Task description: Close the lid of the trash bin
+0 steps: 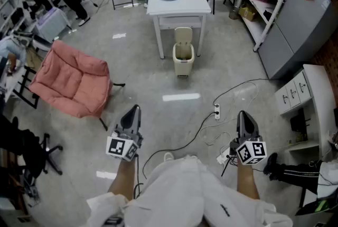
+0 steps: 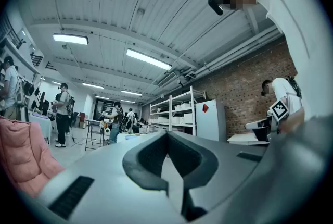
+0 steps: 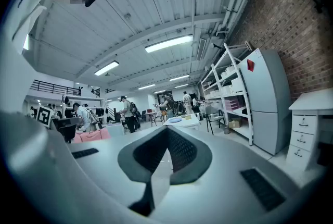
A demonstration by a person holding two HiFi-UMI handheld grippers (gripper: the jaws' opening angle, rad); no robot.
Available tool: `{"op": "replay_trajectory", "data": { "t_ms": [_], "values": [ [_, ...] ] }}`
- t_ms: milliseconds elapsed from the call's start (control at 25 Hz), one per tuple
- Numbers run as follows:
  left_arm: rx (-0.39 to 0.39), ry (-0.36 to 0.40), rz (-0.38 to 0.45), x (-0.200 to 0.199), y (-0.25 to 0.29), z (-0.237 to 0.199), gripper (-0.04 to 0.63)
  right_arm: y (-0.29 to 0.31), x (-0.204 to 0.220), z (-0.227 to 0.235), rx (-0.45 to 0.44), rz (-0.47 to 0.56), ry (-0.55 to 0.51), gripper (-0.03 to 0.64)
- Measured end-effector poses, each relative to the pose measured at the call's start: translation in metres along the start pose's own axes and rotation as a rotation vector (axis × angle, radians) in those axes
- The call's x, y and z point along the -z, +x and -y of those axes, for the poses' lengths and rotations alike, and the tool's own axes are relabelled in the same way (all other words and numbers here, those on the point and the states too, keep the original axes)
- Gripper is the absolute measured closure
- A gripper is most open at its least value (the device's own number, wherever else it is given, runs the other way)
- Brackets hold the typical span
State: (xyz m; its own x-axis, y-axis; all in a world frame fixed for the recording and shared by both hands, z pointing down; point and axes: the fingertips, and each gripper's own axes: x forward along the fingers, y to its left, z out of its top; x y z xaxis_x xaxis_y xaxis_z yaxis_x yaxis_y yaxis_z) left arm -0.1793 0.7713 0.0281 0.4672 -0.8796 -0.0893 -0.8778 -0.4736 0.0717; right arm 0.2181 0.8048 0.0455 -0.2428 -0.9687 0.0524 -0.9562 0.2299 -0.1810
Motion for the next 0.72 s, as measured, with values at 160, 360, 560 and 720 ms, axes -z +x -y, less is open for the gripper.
{"op": "replay_trajectory", "data": {
  "t_ms": [160,360,560,720],
  "values": [
    [0.007,0.005,0.002,0.001,0.001,-0.003,0.571,0.002,0.002,-0.002,0.002,0.002,0.002,0.600],
    [0.007,0.008,-0.001,0.001,-0.001,-0.009,0.571,0.004,0.005,-0.008,-0.001,-0.001,0.002,0.600],
    [0.005,0.002,0.021,-0.003,0.001,-0.014,0.569,0.008,0.003,-0.015,-0.030,0.010,-0.013,0.598],
    [0.028,-0.025,0.046,-0.007,0.004,-0.017,0.566,0.016,0.007,-0.020,-0.047,-0.004,-0.001,0.539]
  ]
}}
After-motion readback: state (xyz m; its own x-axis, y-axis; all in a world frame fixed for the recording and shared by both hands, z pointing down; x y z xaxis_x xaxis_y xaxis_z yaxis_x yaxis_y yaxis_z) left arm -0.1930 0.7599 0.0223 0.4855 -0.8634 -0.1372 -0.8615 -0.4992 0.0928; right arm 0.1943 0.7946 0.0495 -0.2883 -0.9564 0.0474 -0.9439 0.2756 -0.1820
